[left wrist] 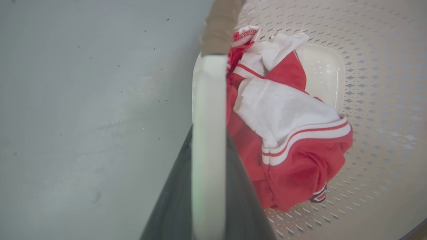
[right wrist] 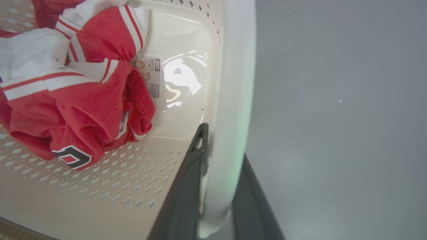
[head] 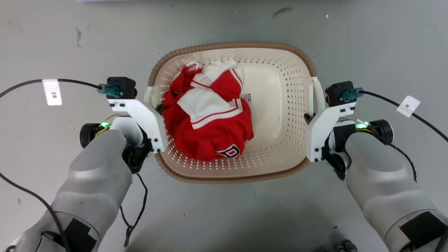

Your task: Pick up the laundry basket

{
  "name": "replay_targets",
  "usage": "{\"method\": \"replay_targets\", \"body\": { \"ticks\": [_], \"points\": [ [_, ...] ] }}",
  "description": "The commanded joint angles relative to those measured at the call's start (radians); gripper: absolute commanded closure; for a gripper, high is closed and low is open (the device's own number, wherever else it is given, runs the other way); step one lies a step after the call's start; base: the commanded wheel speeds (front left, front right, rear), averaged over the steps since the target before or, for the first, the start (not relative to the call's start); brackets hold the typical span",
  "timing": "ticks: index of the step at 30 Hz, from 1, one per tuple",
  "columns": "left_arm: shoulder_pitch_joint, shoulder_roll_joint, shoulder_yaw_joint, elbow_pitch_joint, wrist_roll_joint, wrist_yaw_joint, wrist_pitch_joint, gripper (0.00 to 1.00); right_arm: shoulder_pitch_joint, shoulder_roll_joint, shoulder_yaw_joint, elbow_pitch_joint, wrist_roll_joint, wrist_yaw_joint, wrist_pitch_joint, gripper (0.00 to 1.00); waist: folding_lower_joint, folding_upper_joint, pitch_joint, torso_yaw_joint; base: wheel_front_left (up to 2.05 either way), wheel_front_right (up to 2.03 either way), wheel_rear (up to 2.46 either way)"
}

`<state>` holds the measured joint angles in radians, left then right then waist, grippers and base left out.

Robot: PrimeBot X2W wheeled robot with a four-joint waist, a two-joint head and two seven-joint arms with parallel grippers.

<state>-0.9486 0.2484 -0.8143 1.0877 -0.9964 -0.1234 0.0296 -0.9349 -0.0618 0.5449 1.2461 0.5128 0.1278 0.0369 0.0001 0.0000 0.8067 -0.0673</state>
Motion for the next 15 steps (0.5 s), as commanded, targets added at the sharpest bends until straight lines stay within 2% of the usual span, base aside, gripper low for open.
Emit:
{"method": "replay_targets", "body": {
  "ticks": [1,15],
  "points": [
    [-0.017,-0.032,-0.018,-0.011,-0.014,-0.013,0.026,1.0,-0.004,0.022,0.013,-0.002,0.008,0.005,0.016,1.0,-0.0001,0.0,-0.039,0.005,0.0,0.0,0.0],
    [0.02,-0.059,-0.086,0.004,-0.149,-0.014,0.256,1.0,0.028,0.026,0.054,0.003,0.115,0.009,0.252,1.0,-0.0001,0.0,-0.31,0.02,0.0,0.0,0.0]
  ]
}}
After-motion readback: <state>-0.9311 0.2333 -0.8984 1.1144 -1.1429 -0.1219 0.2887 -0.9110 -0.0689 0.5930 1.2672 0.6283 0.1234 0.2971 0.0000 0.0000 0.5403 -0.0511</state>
